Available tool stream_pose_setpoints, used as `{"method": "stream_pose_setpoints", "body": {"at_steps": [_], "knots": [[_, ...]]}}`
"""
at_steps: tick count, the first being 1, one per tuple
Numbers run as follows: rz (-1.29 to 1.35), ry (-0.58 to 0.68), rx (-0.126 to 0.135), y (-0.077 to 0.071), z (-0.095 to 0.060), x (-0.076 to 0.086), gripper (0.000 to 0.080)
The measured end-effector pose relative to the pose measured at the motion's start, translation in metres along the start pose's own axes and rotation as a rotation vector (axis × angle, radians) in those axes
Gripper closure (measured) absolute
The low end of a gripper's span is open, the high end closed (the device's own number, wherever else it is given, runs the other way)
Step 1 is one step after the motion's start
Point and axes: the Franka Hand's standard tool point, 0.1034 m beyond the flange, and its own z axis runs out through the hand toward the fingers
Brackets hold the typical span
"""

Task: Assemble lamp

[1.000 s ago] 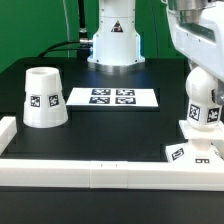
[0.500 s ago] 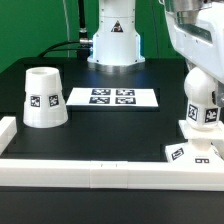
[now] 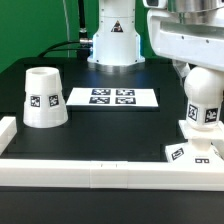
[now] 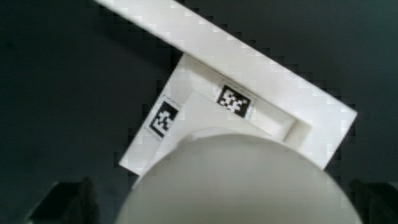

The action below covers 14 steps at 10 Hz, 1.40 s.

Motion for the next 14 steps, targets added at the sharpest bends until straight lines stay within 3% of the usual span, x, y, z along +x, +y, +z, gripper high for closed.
{"method": "stream_pose_setpoints", "body": {"at_steps": [2,3,6,12,13,14], "knots": [[-0.165,0.002,-0.008,0.0008,0.0000,0.0000,0.0101],[-0.354,0.015,-0.046,0.0029,-0.0007,-0.0004,0.0101],[-0.713,0.036,-0.089,0.0010,-0.0035,-0.0001,0.0101],[-1.114,0.020,-0.098,0.0009,-0.0040,0.0015,0.0101],[-1.209,0.022,-0.106,0.0008,-0.0039,0.0022,0.0101],[-1.333,0.034,-0.136,0.0005,-0.0032,0.0030,0.0101]]}}
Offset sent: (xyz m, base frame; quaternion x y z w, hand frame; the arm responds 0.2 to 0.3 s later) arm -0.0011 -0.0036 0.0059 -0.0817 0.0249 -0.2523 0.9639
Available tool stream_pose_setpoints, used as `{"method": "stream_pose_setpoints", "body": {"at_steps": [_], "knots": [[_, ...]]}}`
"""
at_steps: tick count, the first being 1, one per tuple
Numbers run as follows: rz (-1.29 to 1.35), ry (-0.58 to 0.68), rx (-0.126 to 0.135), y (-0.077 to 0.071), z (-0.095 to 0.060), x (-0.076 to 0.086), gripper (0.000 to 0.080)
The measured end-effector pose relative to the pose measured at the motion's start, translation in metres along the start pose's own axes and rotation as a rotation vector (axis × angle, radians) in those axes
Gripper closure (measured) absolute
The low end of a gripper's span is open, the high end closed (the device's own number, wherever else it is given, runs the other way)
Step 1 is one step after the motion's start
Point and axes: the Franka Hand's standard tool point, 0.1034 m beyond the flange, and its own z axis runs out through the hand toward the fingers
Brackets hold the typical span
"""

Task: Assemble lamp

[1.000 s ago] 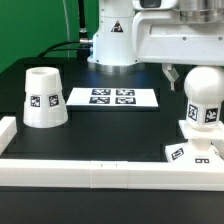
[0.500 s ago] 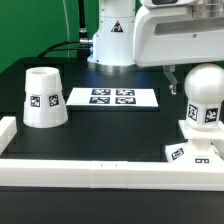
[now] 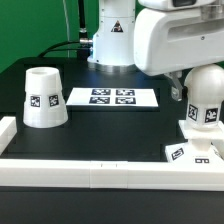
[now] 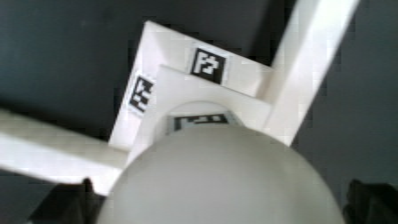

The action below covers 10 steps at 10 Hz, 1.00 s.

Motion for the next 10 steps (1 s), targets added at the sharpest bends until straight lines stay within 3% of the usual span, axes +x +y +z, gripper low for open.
{"method": "stream_pose_setpoints", "body": {"at_steps": [3,8,9,10], "knots": [[-0.389,-0.009,-0.055,0.0049,-0.0026,0.0031,0.0101],[-0.675,-0.022,-0.054,0.0086,-0.0045,0.0033,0.0101],[-0.770,-0.029,-0.060,0.0090,-0.0047,0.0035,0.0101],[-0.877,-0.048,-0.087,0.0059,-0.0051,0.0056,0.0101]]}}
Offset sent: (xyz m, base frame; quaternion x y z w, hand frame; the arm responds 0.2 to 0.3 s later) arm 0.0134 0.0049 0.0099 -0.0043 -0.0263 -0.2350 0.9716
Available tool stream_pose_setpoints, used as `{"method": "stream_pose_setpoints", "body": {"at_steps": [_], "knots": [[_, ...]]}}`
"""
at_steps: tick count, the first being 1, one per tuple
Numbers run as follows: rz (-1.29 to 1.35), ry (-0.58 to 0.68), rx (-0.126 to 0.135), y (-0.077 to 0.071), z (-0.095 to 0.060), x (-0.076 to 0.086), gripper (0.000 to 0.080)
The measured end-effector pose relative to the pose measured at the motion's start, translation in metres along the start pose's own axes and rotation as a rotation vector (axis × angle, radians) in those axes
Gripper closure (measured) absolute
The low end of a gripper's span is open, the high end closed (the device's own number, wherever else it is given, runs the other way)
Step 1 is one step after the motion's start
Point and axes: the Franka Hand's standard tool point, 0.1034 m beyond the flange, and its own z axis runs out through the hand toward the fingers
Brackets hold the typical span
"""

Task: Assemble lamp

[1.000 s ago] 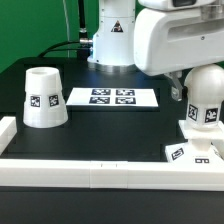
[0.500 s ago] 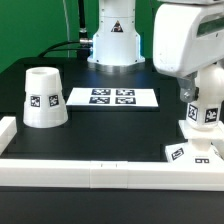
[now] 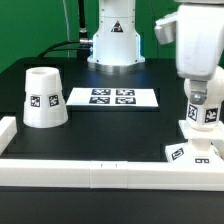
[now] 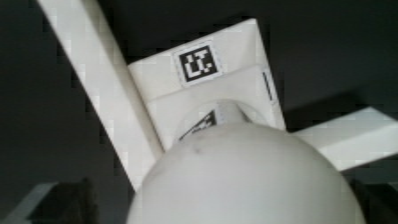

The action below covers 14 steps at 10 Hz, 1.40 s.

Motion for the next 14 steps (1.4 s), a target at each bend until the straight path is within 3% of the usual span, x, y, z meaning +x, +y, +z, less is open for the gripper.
{"method": "stream_pose_setpoints", "body": {"at_steps": [8,9,10,13,14], "knots": [[-0.594,-0.056,-0.007,-0.001,0.005,0.002,0.0101],[-0.581,-0.055,-0.007,-0.001,0.005,0.001,0.0101],[-0.580,-0.055,-0.007,-0.001,0.005,0.000,0.0215],[-0.574,-0.056,-0.005,0.000,0.005,-0.002,0.0223],[-0.548,-0.063,0.010,0.001,0.005,-0.007,0.0223]]}}
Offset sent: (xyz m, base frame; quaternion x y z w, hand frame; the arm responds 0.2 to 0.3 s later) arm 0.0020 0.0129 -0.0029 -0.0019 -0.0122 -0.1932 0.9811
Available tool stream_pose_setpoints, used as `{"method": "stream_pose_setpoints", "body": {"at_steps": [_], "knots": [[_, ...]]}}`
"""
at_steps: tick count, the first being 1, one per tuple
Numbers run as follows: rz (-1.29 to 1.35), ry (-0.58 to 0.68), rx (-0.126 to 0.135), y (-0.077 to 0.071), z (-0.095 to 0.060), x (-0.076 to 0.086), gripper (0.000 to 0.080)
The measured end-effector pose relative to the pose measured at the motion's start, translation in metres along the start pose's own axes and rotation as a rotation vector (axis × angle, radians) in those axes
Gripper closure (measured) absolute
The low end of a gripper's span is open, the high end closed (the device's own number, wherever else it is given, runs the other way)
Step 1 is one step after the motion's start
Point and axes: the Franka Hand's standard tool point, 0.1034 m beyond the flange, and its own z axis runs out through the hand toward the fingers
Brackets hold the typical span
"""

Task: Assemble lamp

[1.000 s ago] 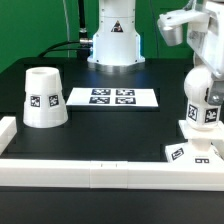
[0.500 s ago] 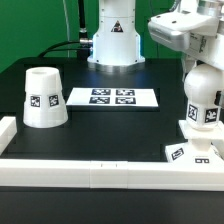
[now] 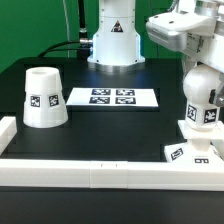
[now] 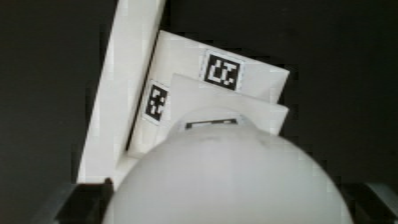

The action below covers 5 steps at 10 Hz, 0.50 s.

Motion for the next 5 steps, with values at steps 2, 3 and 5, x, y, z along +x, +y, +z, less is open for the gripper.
{"method": "stream_pose_setpoints", "body": {"at_steps": [2,3,5], "knots": [[0.161,0.004,0.005,-0.0006,0.0003,-0.0029,0.0223],[0.279,0.007,0.008,-0.0012,0.0006,-0.0034,0.0223],[0.505,0.023,0.018,-0.0024,0.0010,-0.0052,0.0223]]}}
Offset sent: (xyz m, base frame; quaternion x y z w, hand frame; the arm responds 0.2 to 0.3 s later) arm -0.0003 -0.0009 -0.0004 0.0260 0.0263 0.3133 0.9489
